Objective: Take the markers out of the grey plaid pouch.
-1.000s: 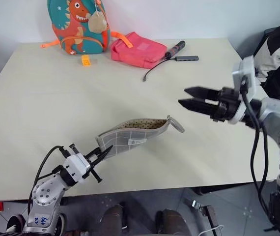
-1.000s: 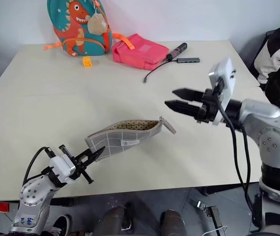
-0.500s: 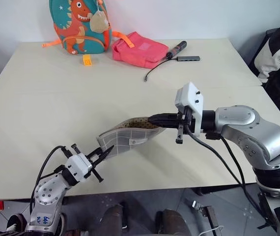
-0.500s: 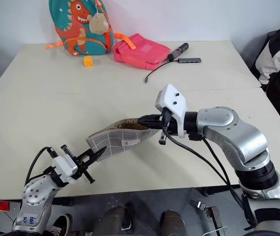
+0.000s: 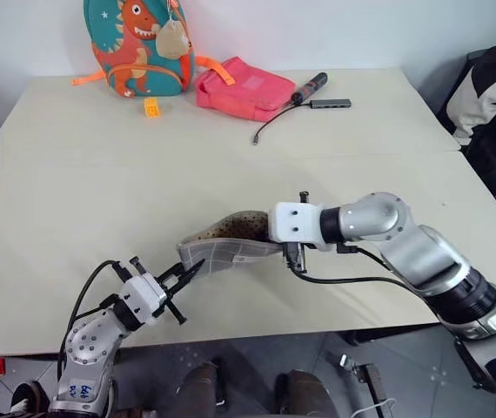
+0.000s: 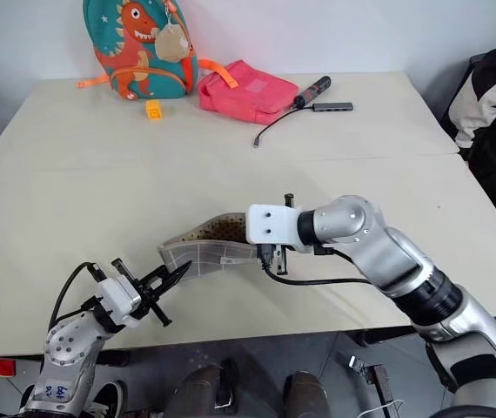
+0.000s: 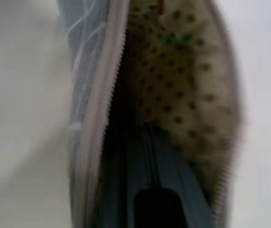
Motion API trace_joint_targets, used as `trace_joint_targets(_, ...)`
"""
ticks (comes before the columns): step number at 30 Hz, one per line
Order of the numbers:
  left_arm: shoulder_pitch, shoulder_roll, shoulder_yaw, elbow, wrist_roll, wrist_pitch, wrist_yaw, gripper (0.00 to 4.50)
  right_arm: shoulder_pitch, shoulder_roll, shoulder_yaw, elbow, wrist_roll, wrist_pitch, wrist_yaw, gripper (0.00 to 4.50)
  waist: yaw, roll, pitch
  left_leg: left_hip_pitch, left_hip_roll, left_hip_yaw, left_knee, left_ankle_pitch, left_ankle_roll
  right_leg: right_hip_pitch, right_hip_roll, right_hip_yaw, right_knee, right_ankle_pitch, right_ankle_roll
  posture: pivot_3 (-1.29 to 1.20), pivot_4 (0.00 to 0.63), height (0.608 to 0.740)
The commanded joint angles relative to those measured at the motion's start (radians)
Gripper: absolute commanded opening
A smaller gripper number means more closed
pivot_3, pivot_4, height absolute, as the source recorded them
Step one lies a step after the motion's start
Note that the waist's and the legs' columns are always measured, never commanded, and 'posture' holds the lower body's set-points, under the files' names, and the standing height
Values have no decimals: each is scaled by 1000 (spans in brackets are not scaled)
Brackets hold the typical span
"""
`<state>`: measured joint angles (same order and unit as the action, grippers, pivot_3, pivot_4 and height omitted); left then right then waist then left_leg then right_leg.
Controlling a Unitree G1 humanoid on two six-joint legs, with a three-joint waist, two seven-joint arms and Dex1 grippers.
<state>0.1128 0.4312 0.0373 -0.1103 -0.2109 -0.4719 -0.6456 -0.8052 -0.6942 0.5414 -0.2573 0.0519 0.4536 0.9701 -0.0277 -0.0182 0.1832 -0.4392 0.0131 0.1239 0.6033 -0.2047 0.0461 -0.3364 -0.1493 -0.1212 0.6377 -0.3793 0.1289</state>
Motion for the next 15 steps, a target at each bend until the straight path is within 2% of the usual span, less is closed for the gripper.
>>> trace_joint_targets(1,6,-1,-6,-19,14,-21,3,0,-23,39,13,19,-57,-25,10,19,1,0,0,0,0,0,0,0,0,0,0,0,0,0,0,0,150,740)
trace_joint_targets(4,9,-5,-5,-21,10,-15,10,0,-43,74,22,52,-93,-29,28,19,0,0,0,0,0,0,1,0,0,1,0,-1,0,0,0,0,150,740)
trace_joint_targets(6,11,-6,-9,-23,13,-17,11,0,-54,97,16,60,-96,-26,42,374,0,0,0,0,0,0,1,0,0,1,0,-1,0,0,0,0,150,740)
trace_joint_targets(8,12,-7,-11,-26,13,-16,13,0,-56,103,12,55,-96,-12,65,934,0,0,0,0,0,-1,1,0,0,1,0,-1,1,0,0,0,150,740)
trace_joint_targets(15,20,-8,-8,-27,6,-13,20,0,-50,97,-5,26,-110,8,112,3300,0,0,0,0,0,-1,1,0,0,1,0,-1,1,0,0,0,150,740)
